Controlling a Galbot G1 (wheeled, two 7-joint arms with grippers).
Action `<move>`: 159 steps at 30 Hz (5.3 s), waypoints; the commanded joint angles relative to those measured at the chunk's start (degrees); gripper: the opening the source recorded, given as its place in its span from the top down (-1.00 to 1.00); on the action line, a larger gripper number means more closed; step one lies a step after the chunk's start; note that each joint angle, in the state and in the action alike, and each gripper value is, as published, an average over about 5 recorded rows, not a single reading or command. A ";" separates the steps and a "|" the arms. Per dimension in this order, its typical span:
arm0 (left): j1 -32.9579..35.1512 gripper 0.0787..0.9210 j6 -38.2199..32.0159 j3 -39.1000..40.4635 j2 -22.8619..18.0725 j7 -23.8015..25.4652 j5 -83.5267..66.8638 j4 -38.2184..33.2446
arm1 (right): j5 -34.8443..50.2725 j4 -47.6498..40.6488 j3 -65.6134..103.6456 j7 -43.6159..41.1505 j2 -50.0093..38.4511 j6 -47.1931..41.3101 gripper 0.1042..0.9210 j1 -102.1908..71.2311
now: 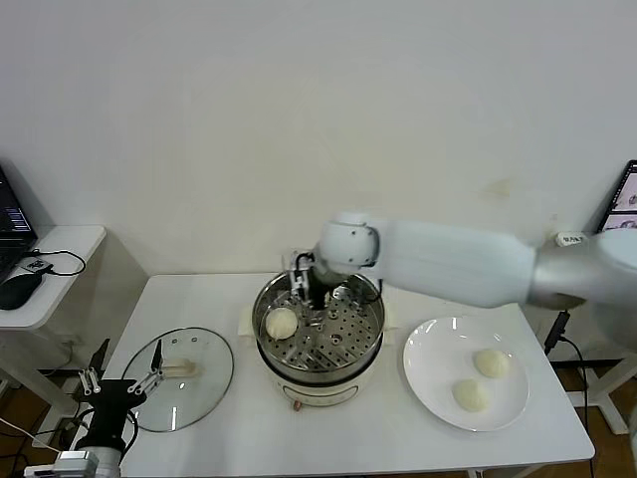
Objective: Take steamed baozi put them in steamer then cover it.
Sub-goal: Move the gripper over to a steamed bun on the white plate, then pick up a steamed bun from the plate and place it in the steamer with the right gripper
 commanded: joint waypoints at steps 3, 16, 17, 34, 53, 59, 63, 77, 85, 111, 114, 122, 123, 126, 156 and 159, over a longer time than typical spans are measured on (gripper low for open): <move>-0.36 -0.77 0.19 0.50 0.54 0.02 0.09 0.42 | -7.85 11.09 -1.18 -11.65 -21.59 9.31 -0.76 8.00; -1.58 -0.77 0.31 2.16 0.90 0.03 0.32 1.52 | -21.31 18.42 0.49 -16.10 -44.60 19.43 -0.76 0.61; -1.67 -0.77 0.31 2.31 0.85 0.02 0.36 1.56 | -22.40 18.81 0.39 -15.96 -45.68 19.78 -0.76 -0.42; -1.72 -0.77 0.45 2.61 0.29 -0.02 1.10 2.17 | -32.41 14.05 25.14 -8.21 -46.69 21.76 -0.76 -40.91; -0.93 -0.77 0.40 1.41 -0.39 -0.03 1.30 2.35 | -35.24 7.46 32.87 -6.65 -38.26 21.26 -0.76 -50.78; -0.86 -0.77 0.42 1.41 -0.48 -0.04 1.36 2.22 | -36.01 6.20 34.17 -6.53 -36.87 21.23 -0.76 -52.55; -0.67 -0.77 0.40 1.27 -0.48 -0.06 1.35 2.13 | -36.48 5.61 34.76 -6.67 -36.47 21.15 -0.74 -53.34; -0.51 -0.77 0.33 1.31 -0.68 -0.12 1.45 1.89 | -36.89 4.94 35.53 -7.28 -36.02 20.89 -0.32 -53.81; -0.65 -0.77 0.35 1.36 -0.48 -0.11 1.38 1.77 | -32.65 6.20 31.94 -9.19 -37.43 20.54 -0.05 -42.61; -0.63 -0.77 0.63 0.59 -0.14 -0.24 0.64 0.61 | -11.18 6.88 2.55 -7.08 -9.80 17.70 -0.07 6.25; -0.32 -0.77 0.59 0.13 -0.46 -0.28 0.60 0.40 | -11.38 6.23 1.45 -7.18 -6.67 20.47 -0.07 4.37; -0.26 -0.77 0.60 -0.31 -1.55 -0.35 0.51 0.02 | -15.54 4.43 -3.93 -8.02 -1.60 31.84 -0.07 1.50; -0.25 -0.77 0.57 -0.30 -1.65 -0.36 0.49 0.03 | -16.45 4.27 -4.30 -7.82 -1.20 32.99 -0.07 1.14; -0.24 -0.77 0.49 -0.12 -1.91 -0.40 0.55 0.15 | -19.39 3.78 -5.26 -7.34 0.01 36.44 -0.07 0.08; -0.24 -0.77 0.17 -0.17 -2.07 -0.61 0.64 0.11 | -27.01 4.11 -5.44 -6.66 -0.40 44.99 -0.46 -0.23; -0.29 -0.77 0.20 -0.12 -1.89 -0.54 0.64 0.00 | -26.26 4.42 -3.65 -6.58 -4.11 43.95 -0.65 1.51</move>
